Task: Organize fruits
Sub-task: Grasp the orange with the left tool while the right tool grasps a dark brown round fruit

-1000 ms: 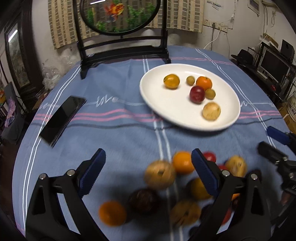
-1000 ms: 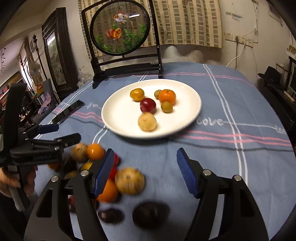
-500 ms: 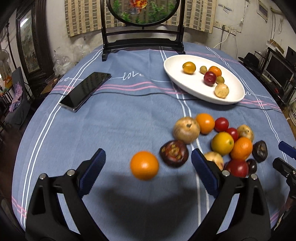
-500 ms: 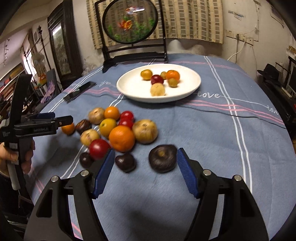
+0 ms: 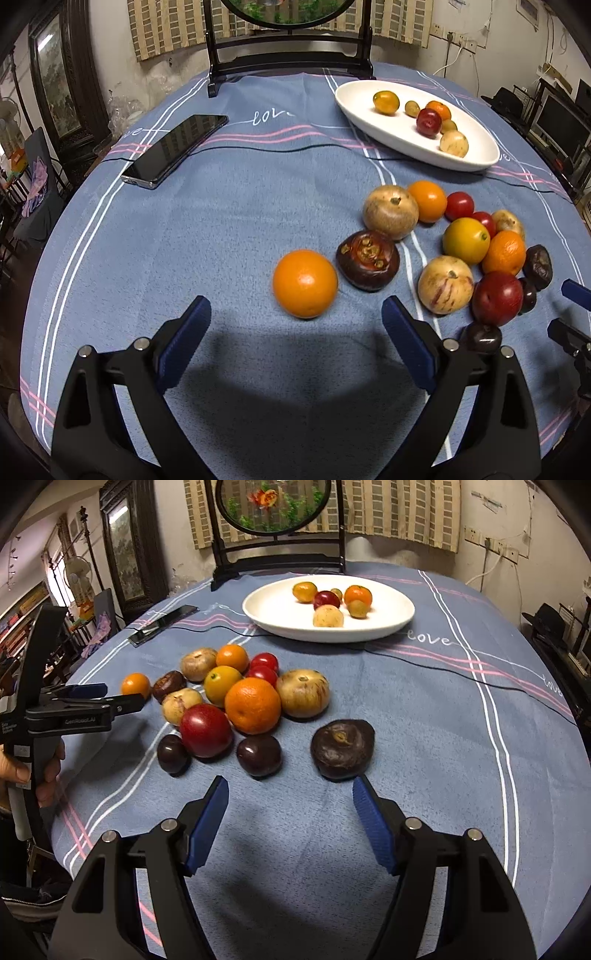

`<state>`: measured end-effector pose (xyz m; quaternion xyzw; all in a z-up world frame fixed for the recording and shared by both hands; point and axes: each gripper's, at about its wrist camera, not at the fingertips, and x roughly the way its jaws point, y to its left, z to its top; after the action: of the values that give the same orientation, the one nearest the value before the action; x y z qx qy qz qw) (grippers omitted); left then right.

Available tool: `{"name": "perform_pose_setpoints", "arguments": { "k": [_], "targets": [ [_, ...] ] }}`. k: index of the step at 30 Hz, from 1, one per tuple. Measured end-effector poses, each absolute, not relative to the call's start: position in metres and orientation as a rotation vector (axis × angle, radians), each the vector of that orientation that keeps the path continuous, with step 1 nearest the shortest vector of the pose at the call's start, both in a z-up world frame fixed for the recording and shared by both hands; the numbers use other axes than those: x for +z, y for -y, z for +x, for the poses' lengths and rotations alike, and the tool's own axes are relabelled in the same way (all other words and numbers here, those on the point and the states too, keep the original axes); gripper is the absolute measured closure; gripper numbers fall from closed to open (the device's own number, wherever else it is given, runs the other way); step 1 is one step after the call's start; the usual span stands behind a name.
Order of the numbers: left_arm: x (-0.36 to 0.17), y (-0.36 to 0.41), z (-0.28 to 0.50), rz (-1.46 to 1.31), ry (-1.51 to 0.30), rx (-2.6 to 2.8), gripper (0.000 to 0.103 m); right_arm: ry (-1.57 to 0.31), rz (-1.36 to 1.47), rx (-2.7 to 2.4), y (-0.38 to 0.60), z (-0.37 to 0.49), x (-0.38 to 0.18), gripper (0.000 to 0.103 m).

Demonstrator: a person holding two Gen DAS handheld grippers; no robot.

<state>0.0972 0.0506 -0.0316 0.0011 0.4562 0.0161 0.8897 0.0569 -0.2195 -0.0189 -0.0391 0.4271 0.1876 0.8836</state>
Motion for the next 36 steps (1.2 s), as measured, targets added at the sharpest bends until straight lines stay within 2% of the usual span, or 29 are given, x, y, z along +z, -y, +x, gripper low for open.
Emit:
{"name": "perform_pose_setpoints", "arguments": {
  "k": [6, 9, 10, 13, 35, 36],
  "targets": [
    [-0.040, -0.051, 0.099, 0.020, -0.935, 0.036, 0.011, -0.913, -0.067, 0.360, 0.226, 0.062, -0.025, 0.033],
    [-0.042, -0.052, 0.105, -0.004, -0.951, -0.006, 0.030, -0.932, -0.060, 0.344, 0.227, 0.064, -0.028, 0.033],
    [-0.044, -0.053, 0.107, -0.012, -0.960, -0.016, 0.044, -0.938, -0.060, 0.340, 0.227, 0.065, -0.029, 0.033],
    [-0.042, -0.052, 0.109, -0.009, -0.958, -0.022, 0.066, -0.956, -0.063, 0.337, 0.227, 0.066, -0.032, 0.033],
    [-0.044, -0.052, 0.103, -0.027, -0.952, -0.041, 0.066, -0.974, -0.024, 0.198, 0.229, 0.094, -0.039, 0.033],
    [-0.044, -0.052, 0.103, -0.027, -0.952, -0.042, 0.066, -0.969, -0.036, 0.193, 0.226, 0.096, -0.039, 0.038]
  ]
}}
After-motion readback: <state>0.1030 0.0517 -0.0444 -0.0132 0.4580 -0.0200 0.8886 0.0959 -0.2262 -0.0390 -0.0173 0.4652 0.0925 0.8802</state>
